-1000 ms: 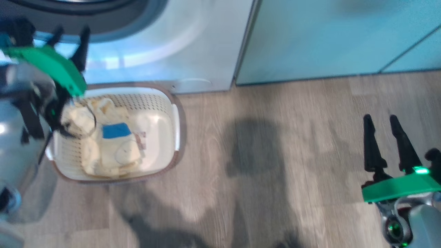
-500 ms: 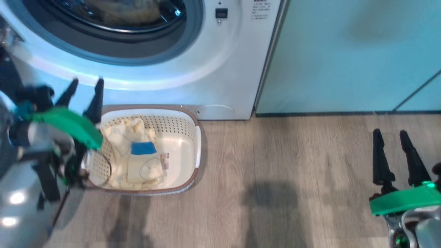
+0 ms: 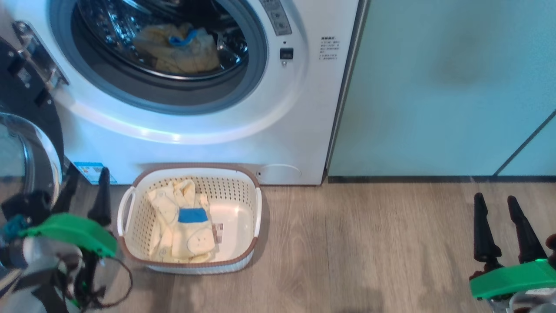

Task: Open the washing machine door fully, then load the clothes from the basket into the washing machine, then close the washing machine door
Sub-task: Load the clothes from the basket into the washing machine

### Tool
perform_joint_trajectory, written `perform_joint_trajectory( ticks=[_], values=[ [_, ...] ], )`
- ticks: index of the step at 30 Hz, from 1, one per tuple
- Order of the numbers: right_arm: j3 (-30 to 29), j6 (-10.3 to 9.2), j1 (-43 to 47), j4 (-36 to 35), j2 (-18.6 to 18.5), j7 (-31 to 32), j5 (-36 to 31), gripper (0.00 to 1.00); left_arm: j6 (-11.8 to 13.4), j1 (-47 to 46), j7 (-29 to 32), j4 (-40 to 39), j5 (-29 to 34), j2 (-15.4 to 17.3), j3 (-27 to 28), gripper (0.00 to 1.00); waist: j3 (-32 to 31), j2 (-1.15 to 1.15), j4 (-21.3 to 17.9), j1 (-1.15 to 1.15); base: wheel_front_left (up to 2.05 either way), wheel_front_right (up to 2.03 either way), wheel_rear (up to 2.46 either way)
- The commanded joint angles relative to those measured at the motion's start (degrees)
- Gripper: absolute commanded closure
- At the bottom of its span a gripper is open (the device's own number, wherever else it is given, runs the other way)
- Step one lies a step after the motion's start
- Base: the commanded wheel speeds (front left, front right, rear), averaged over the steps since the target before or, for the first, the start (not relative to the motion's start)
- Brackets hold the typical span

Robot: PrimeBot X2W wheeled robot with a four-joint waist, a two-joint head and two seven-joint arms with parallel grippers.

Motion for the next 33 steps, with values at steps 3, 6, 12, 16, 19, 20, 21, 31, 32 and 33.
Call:
perform_joint_trajectory(
  ticks=[3, 6, 12, 16, 19, 20, 21, 31, 32, 33],
  values=[
    [1.3, 0.25, 0.0, -1.9, -1.2, -0.5, -0.5, 0.00, -1.3, 0.6, -0.5, -2.6, 1.9, 0.3, 4.7, 0.00, -1.9, -0.01, 0.0, 0.01, 0.00, 0.00, 0.00],
    [1.3, 0.25, 1.0, -2.1, -1.2, -0.5, -0.4, 0.00, -2.3, 2.8, -0.5, -3.2, 3.0, -0.8, 6.4, 0.00, -3.1, -0.01, -0.1, 0.01, 0.00, 0.00, 0.00],
    [1.1, 0.25, 2.4, -2.4, -1.3, -0.5, -0.5, 0.00, -3.4, 5.9, -0.5, -4.6, 5.1, -2.5, 9.2, 0.00, -4.5, -0.01, -0.1, 0.01, 0.00, 0.00, 0.00],
    [1.1, 0.25, 2.7, -2.5, -1.2, -0.5, -0.6, 0.00, -3.7, 6.5, -0.5, -5.0, 6.1, -3.2, 10.2, 0.00, -4.8, -0.01, 0.0, 0.01, 0.00, 0.00, 0.00],
    [1.1, 0.25, 2.6, -2.6, -1.2, -0.5, -0.6, 0.00, -4.0, 6.7, -0.5, -5.3, 6.9, -3.7, 11.1, 0.00, -4.7, -0.01, 0.0, 0.01, 0.00, 0.00, 0.00],
    [1.1, 0.25, 2.6, -2.6, -1.2, -0.5, -0.6, 0.00, -4.1, 6.8, -0.5, -5.4, 7.2, -3.8, 11.3, 0.00, -4.7, -0.01, 0.1, 0.01, 0.00, 0.00, 0.00],
    [1.1, 0.25, 2.5, -2.6, -1.1, -0.5, -0.6, 0.00, -4.2, 6.8, -0.5, -5.5, 7.6, -3.8, 11.5, 0.00, -4.6, -0.01, 0.1, 0.01, 0.00, 0.00, 0.00],
    [1.5, 0.25, 2.1, -2.8, -1.3, -0.5, -1.6, 0.00, -4.9, 6.9, -0.5, -5.4, 9.8, -4.2, 11.5, 0.00, -4.2, -0.01, 0.4, 0.01, 0.00, 0.00, 0.00],
    [1.5, 0.25, 2.0, -2.8, -1.3, -0.5, -1.6, 0.00, -5.0, 6.8, -0.5, -5.4, 10.0, -4.3, 11.5, 0.00, -4.1, -0.01, 0.4, 0.01, 0.00, 0.00, 0.00],
    [1.4, 0.25, 1.9, -2.9, -1.3, -0.5, -1.7, 0.00, -5.0, 6.8, -0.5, -5.4, 10.1, -4.4, 11.5, 0.00, -4.1, -0.01, 0.4, 0.01, 0.00, 0.00, 0.00]
  ],
)
